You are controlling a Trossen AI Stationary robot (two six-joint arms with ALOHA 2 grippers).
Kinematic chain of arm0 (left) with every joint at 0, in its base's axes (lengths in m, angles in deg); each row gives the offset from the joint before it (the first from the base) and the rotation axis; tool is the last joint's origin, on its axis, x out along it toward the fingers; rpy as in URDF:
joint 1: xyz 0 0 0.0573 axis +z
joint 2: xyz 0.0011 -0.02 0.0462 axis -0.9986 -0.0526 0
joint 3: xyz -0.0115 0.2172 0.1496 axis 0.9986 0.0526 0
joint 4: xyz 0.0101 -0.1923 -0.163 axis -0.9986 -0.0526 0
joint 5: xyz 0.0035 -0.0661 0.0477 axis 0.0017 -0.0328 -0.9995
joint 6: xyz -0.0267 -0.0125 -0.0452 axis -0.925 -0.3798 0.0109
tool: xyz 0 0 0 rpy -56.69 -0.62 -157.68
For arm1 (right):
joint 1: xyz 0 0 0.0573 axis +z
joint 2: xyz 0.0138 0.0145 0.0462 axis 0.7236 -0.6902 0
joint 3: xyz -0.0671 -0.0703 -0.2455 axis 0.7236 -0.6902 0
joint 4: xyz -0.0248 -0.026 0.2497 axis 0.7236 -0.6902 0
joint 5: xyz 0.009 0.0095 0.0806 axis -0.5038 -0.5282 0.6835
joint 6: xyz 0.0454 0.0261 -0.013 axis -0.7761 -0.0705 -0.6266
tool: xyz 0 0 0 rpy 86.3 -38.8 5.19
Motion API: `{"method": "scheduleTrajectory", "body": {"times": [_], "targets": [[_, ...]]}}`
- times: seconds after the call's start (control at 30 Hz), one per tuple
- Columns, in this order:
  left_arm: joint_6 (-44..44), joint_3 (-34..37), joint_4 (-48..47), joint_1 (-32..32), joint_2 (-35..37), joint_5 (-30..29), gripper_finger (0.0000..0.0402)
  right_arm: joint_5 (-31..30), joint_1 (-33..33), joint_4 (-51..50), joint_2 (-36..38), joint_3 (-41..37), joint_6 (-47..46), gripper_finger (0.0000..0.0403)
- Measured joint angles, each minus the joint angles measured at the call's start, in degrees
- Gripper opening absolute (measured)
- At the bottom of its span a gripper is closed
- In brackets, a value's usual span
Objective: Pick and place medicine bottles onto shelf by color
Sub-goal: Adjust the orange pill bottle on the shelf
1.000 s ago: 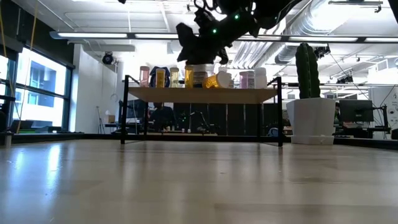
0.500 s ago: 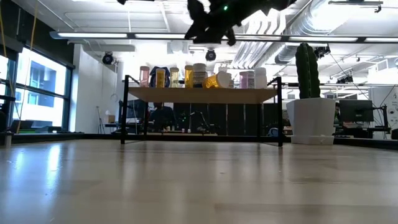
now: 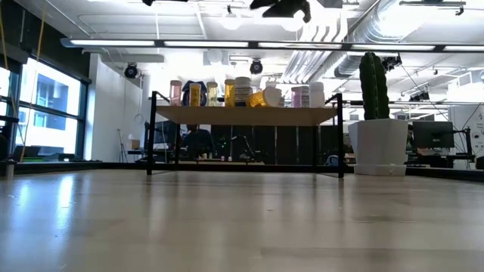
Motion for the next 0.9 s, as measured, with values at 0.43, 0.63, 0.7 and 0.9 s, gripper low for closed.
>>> {"method": "scheduleTrajectory", "body": {"times": [0.43, 0.63, 0.7, 0.9], "targets": [[-3.5, 0.0, 0.0, 0.0, 0.0, 0.0, 0.0234, 0.8, -5.4, -3.4, 11.9, 0.0, 8.4, 0.0294], [-3.7, 0.0, 0.0, 0.0, 0.0, 0.0, 0.0234, 8.1, -9.4, -6.5, 16.5, 0.0, 7.0, 0.0296], [-3.7, 0.0, 0.0, 0.0, 0.0, 0.0, 0.0234, 10.1, -10.0, -9.6, 17.4, 0.0, 5.4, 0.0296], [-3.7, 0.0, 0.0, 0.0, 0.0, 0.0, 0.0234, 11.8, -9.6, -17.3, 18.1, 0.0, 3.8, 0.0296]]}}
